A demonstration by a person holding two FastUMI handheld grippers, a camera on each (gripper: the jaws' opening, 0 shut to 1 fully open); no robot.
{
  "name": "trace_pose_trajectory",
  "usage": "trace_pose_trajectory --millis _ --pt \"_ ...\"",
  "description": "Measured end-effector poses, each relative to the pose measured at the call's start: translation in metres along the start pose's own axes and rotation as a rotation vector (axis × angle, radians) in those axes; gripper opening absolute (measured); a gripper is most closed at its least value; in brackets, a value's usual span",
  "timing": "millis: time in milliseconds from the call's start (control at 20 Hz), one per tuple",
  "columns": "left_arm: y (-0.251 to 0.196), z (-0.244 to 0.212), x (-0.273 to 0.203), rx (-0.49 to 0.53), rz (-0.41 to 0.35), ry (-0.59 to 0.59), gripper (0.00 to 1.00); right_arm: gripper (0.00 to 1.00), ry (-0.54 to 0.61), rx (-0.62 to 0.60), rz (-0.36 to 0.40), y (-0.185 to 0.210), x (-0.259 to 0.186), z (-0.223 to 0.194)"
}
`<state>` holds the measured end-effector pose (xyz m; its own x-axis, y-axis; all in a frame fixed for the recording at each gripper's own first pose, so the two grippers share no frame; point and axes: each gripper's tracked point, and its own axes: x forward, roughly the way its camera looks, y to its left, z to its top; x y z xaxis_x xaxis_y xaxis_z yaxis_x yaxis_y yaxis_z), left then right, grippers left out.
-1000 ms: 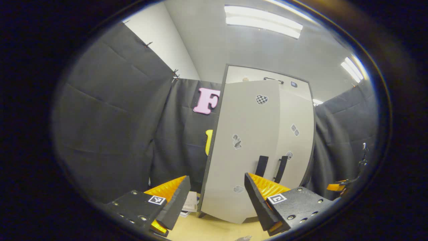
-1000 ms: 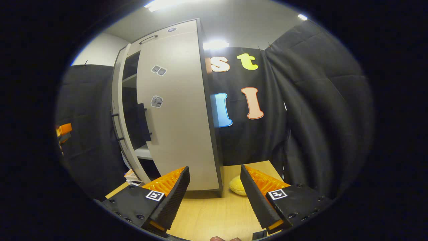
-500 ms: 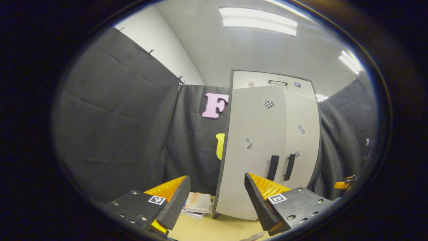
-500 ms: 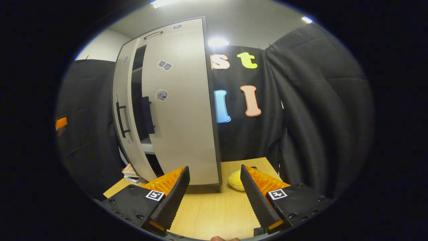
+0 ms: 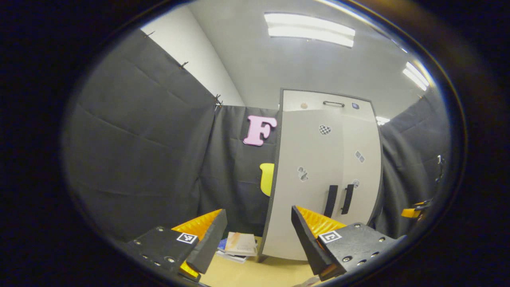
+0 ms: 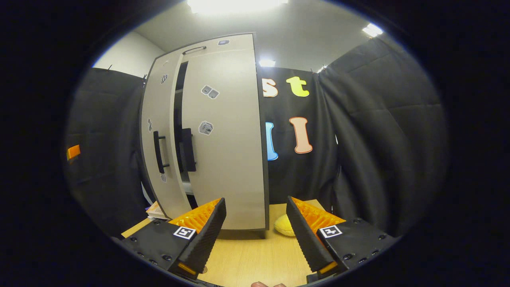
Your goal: Grasp the bottle in the cabinet with the left hand and place it on the coaster, then close the right door with the right hand and the left door with the left hand.
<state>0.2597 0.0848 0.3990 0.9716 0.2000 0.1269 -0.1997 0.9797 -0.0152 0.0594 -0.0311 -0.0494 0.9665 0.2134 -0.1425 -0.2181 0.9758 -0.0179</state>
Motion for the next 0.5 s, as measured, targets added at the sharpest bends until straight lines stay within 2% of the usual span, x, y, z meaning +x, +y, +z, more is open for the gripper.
trace_pose_trajectory --millis 50,100,150,200,250,300,350,400,450,500 --pt "0.001 0.0 -0.003 0.01 -0.007 -0.005 0.94 0.97 -0.01 0.0 -0.011 -0.001 -0.003 -0.005" --pt "0.001 0.0 -0.007 0.019 -0.016 -0.008 1.0 0.96 -0.009 0.008 -0.027 -0.004 -0.005 -0.01" --pt "0.001 -0.002 -0.009 0.031 -0.027 -0.009 1.0 0.97 0.004 0.022 -0.04 -0.006 -0.007 -0.019" --pt "0.002 -0.004 -0.01 0.043 -0.031 -0.004 0.94 0.97 0.022 0.04 -0.051 -0.006 -0.008 -0.025" --pt "0.003 -0.007 -0.012 0.054 -0.033 0.003 0.97 0.97 0.04 0.056 -0.059 -0.006 -0.011 -0.03" --pt "0.002 -0.009 -0.012 0.064 -0.042 0.01 1.0 0.92 0.045 0.065 -0.064 -0.005 -0.013 -0.03" --pt "0.0 -0.011 -0.012 0.073 -0.052 0.015 1.0 0.92 0.04 0.065 -0.071 -0.006 -0.016 -0.026" --pt "-0.002 -0.014 -0.01 0.075 -0.059 0.02 0.94 0.97 0.028 0.056 -0.078 -0.007 -0.017 -0.021" --pt "-0.001 -0.018 -0.007 0.07 -0.064 0.029 0.94 0.97 0.017 0.046 -0.083 -0.007 -0.018 -0.018" --pt "0.0 -0.023 -0.005 0.057 -0.06 0.037 1.0 0.97 0.012 0.038 -0.084 -0.007 -0.019 -0.015"
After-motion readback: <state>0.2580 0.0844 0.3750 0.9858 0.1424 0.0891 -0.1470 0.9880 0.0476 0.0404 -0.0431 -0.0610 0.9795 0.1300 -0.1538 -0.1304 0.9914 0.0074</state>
